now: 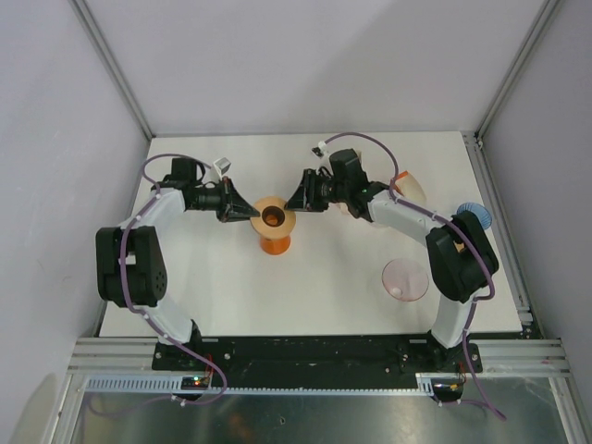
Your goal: Place the coffee filter in the dripper
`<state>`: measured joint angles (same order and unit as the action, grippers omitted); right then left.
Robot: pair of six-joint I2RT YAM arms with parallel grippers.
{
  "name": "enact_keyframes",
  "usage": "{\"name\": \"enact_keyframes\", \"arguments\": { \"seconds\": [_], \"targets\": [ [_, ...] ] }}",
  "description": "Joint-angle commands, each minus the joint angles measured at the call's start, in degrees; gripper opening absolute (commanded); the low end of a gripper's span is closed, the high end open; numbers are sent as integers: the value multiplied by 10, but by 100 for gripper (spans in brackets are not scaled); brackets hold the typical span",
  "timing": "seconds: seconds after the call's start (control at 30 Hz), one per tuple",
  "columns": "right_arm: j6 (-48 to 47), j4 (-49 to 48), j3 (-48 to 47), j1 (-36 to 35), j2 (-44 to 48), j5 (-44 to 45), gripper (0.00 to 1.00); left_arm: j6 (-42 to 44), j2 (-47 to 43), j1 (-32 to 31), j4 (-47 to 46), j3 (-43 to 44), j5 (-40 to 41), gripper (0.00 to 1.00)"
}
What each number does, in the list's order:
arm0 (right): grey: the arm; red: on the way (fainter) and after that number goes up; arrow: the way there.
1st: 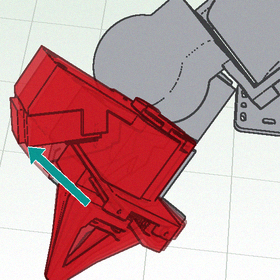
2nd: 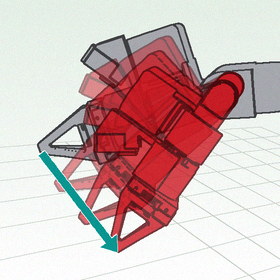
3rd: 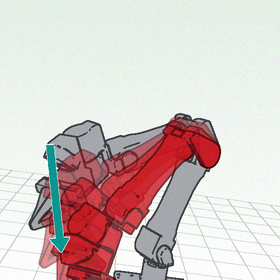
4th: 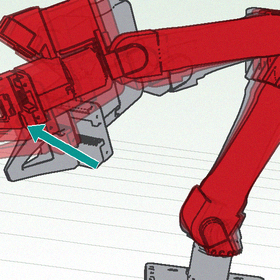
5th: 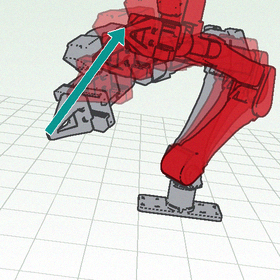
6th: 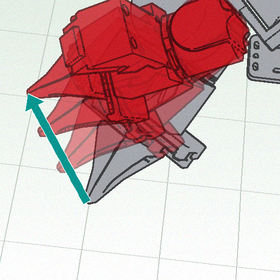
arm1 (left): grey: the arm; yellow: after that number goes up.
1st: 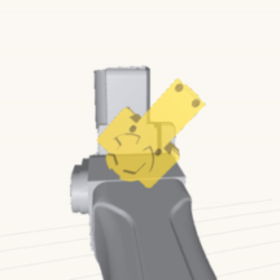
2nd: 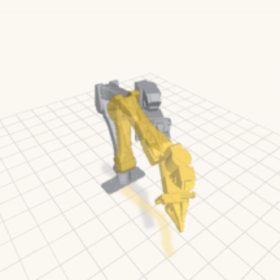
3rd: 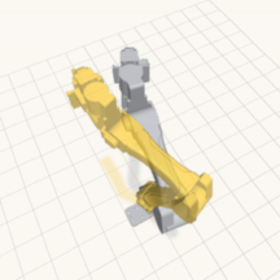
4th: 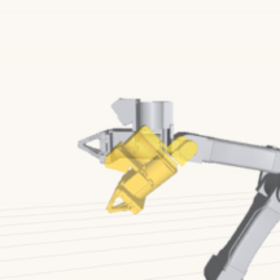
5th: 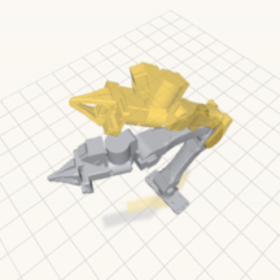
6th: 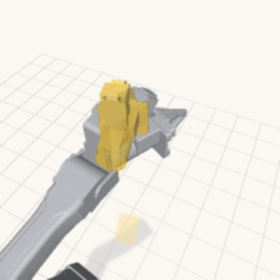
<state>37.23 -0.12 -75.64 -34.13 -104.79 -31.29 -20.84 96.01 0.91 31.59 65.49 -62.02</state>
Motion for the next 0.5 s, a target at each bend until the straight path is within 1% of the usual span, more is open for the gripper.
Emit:
{"name": "enact_keyframes", "arguments": {
  "seconds": [0.0, 0.1, 0.23, 0.37, 0.47],
  "targets": [
    [-31, 27, -27, -4, 27, 22, 39, 67, 28, 8, -3, 1, 148, 0],
    [-46, 47, -28, -5, 30, 33, 48, 72, 28, 10, -4, 4, 152, 0],
    [-51, 55, -28, -3, 27, 25, 59, 75, 32, 14, -5, 3, 153, 0],
    [-55, 68, -28, -4, 22, 23, 64, 81, 38, 17, -5, 3, 151, 0],
    [-51, 58, -28, -6, 16, 18, 66, 87, 38, 17, -7, 3, 149, 4]
  ]
}}
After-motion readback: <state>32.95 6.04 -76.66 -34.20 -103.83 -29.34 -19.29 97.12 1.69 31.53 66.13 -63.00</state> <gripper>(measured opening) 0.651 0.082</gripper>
